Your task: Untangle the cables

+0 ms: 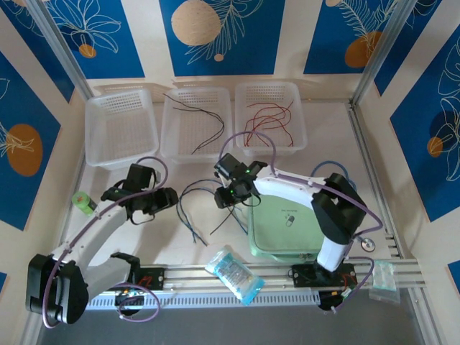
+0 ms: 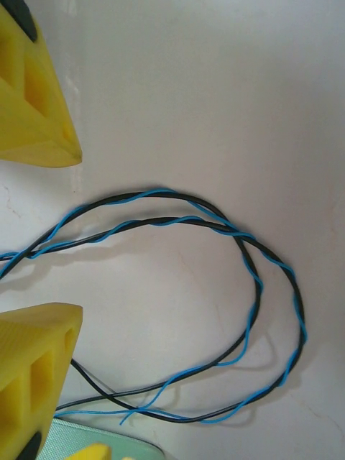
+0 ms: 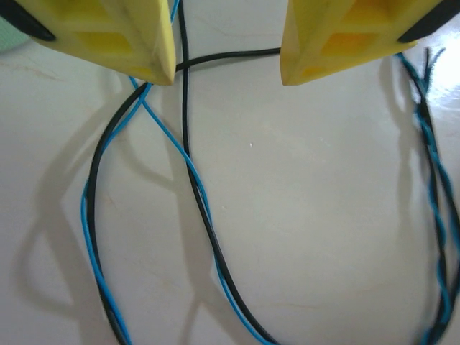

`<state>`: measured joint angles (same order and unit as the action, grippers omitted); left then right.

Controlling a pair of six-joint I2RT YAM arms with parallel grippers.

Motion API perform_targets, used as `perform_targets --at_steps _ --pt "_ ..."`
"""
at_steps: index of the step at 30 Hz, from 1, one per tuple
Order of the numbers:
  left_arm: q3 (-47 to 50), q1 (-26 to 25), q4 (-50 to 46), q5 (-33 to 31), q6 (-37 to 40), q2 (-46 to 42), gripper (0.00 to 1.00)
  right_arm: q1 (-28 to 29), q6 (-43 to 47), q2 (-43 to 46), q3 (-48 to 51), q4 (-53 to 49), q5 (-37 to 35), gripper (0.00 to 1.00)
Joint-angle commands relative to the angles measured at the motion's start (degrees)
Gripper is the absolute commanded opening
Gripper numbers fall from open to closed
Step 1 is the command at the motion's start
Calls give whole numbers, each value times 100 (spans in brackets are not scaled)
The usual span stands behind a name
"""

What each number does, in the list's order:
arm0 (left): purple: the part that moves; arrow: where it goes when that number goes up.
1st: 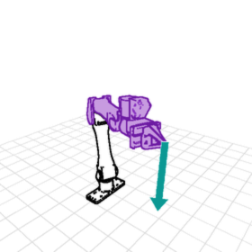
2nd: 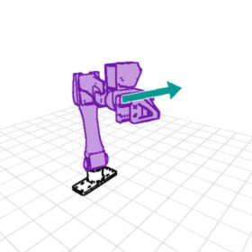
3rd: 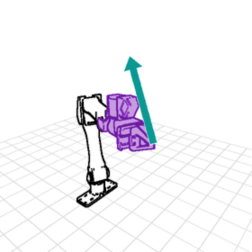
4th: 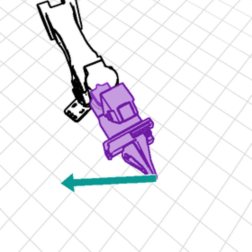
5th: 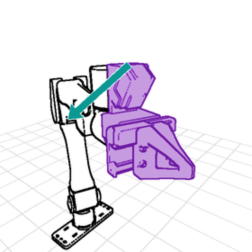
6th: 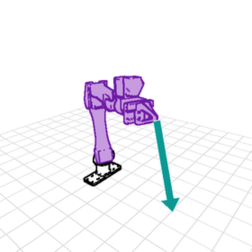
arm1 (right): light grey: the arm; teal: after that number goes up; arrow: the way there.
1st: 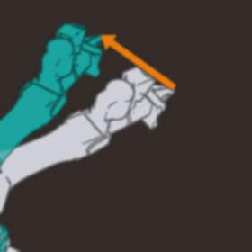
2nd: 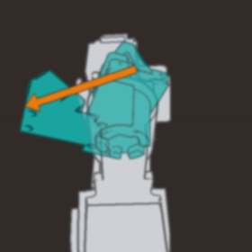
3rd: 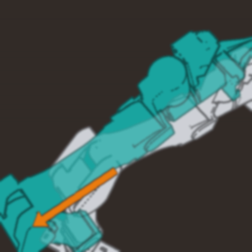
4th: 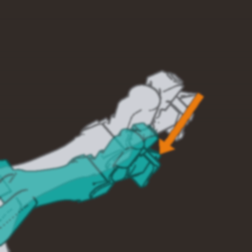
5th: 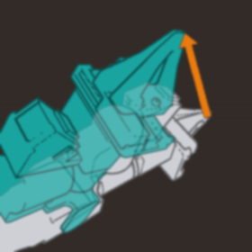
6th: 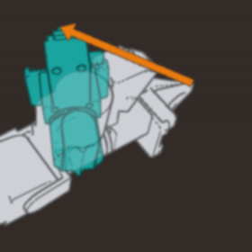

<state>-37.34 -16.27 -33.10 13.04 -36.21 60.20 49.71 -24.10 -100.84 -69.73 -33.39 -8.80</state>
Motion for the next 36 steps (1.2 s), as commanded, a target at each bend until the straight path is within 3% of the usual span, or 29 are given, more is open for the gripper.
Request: perform_targets --at_steps 1,10,23,36 --pt "147 -78 243 129 -238 -198 52 175 398 -190 -344 -471 -260 38" --pt "257 -82 243 198 -273 -211 52 578 1278 -467 -593 -905 -223 35" --pt "279 -62 60 157 -364 -246 52 778 3978 -261 223 -144 332 54" --pt "427 36 -46 278 -504 -382 52 725 4850 -423 168 -199 482 56"
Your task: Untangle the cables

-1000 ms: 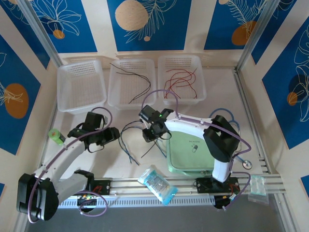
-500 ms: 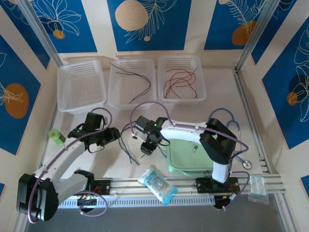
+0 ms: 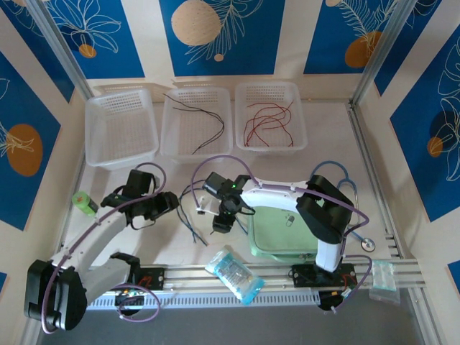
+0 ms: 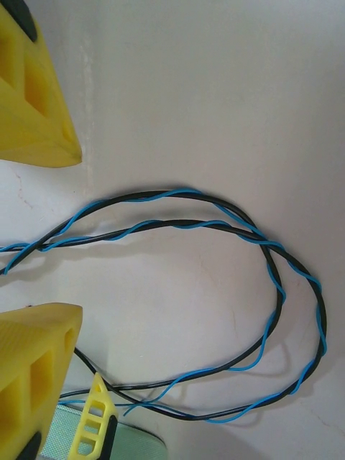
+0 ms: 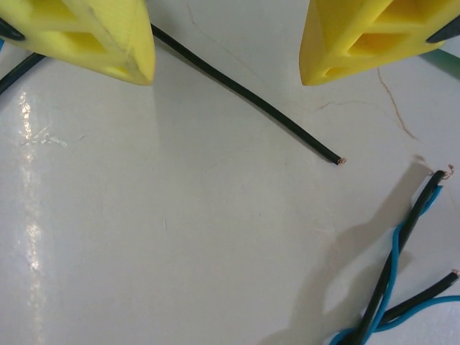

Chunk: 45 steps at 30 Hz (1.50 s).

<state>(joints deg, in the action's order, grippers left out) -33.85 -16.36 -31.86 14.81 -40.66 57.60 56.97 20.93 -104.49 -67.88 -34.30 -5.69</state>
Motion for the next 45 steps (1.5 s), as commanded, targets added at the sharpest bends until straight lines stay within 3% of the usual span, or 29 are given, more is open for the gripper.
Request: perform_targets --at_steps 1,16,34,45 --pt "84 62 -188 109 -49 -155 52 18 419 -67 1 -109 123 56" --pt "-10 167 -218 180 -12 -179 52 86 1167 -578 -155 -129 -128 54" --pt "-179 233 -233 285 34 -142 52 106 1474 -537 -54 242 -208 3" --pt "-700 308 -284 405 135 33 52 -136 1547 431 -1 675 -29 0"
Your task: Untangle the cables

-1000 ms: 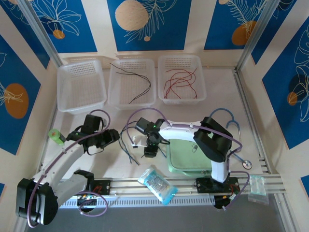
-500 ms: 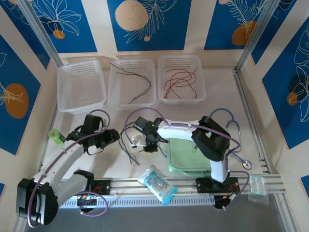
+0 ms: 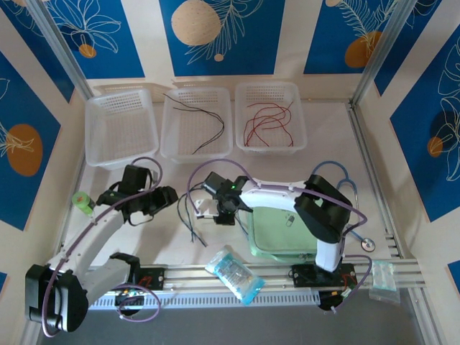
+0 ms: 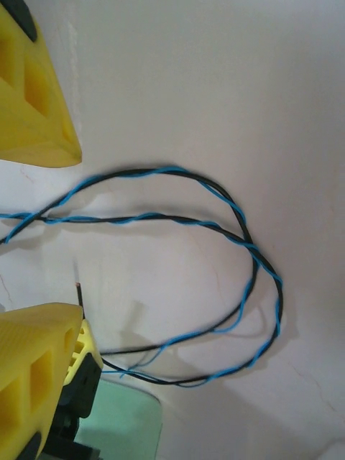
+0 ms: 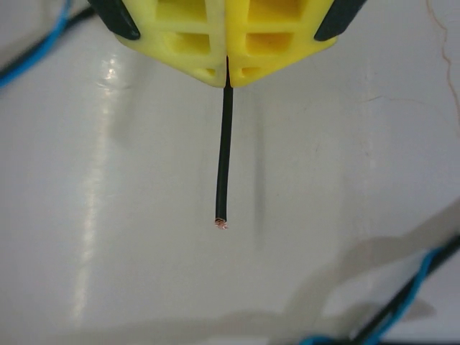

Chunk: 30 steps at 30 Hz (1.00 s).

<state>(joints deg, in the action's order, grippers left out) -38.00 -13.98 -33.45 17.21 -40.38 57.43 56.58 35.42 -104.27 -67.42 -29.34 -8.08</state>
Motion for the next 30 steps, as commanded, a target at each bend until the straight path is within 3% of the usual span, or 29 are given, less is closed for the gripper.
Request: perform_targets --at_steps 1,9,20,30 --pt "-359 78 -126 180 123 70 52 -139 96 504 -81 158 226 0" --pt "-959 82 -56 309 235 102 52 -434 -301 1374 35 592 334 0" --pt "-1853 83 -153 584 429 285 52 -1236 -1827 2080 -175 1462 1624 0" --pt "-2803 53 -166 1115 273 398 52 -1897 -3137 2500 -303 2348 2260 0"
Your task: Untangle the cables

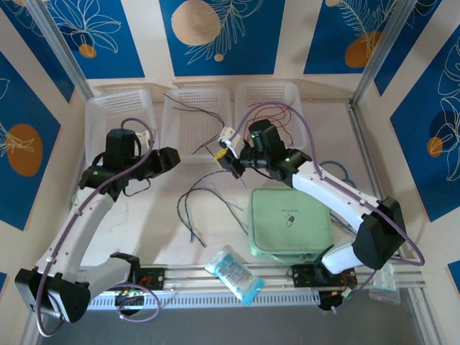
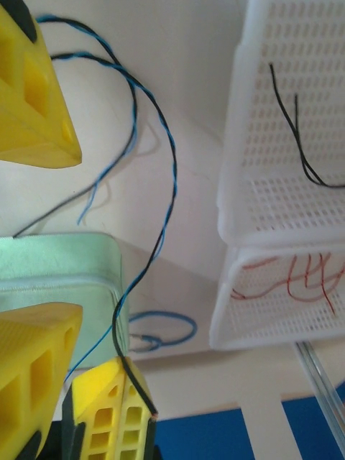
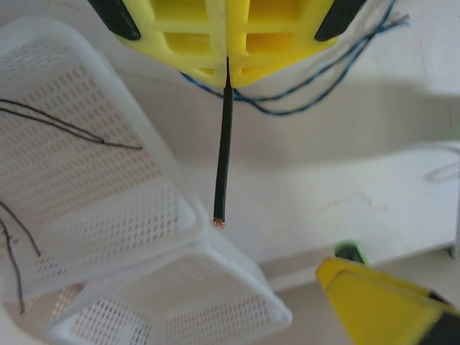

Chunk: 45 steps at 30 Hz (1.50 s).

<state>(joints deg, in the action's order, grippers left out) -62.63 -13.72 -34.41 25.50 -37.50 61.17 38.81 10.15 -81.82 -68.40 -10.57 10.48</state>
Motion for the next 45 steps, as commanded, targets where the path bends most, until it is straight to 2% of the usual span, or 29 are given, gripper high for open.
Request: perform_targets --at_steps 1,6,17,25,30,34,39,45 --pt "-423 16 -74 328 -26 56 51 -182 -750 305 -217 567 442 0" --pt "-750 -134 48 491 -146 208 51 -372 -1226 521 -341 928 526 0" --pt "-1096 -467 222 398 -87 368 50 -435 -1692 779 -824 1317 324 0" --pt "-1373 -902 428 449 75 496 48 -514 -2277 863 -629 1987 127 0" --pt "-1414 -1355 871 551 -33 657 48 -571 -3050 748 -74 2733 -96 0" --pt "-1097 -1632 1675 614 -516 720 49 -486 -3208 694 189 3156 -280 0" --pt "-494 -1838 3202 645 -1686 827 49 -361 -3095 684 257 3223 -624 0" --pt "-98 -1974 4475 650 -2939 1035 50 -304 -2998 756 395 3356 -862 0"
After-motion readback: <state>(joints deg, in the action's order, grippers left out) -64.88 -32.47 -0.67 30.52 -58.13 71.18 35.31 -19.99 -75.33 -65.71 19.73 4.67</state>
